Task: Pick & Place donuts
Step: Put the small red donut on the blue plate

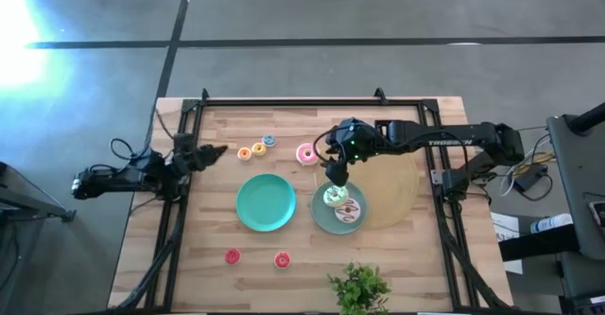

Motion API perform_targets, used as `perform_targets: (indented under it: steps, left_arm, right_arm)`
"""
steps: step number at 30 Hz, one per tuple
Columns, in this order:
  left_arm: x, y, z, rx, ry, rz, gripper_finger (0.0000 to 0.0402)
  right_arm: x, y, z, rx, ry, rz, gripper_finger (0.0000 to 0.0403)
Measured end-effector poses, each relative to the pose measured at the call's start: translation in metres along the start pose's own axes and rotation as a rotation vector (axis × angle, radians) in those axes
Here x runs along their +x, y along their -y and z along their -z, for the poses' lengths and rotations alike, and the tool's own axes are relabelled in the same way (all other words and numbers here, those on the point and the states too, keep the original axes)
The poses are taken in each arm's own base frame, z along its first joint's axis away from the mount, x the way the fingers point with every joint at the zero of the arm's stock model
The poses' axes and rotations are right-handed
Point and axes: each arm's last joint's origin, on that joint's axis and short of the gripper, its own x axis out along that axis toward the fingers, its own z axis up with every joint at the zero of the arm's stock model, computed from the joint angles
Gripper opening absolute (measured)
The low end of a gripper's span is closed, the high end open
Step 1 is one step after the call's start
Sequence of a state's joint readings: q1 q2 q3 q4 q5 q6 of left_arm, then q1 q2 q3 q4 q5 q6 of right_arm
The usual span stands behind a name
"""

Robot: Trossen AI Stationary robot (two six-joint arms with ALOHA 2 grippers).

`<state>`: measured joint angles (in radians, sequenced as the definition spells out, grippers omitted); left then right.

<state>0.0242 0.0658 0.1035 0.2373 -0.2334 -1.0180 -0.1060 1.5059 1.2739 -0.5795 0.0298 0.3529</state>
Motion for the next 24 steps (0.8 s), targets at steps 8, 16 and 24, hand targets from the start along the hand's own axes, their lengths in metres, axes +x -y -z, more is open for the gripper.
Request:
perform_targets:
  steps: [8,16,24]
  left_arm:
    - [0.014,0.004,0.016,-0.104,-0.585,-0.491,0.0106]
    - [0.043,0.034,0.071,0.263,-1.181,-0.502,0.0106]
    - [0.014,0.036,0.131,0.559,-1.57,-0.581,0.0106]
  right_arm:
    - [0.0,0.026,-0.008,-0.012,0.009,0.035,0.0219]
    - [0.0,0.036,-0.011,-0.002,0.023,0.071,0.0219]
    - [0.001,0.036,-0.013,0.084,0.062,0.092,0.0219]
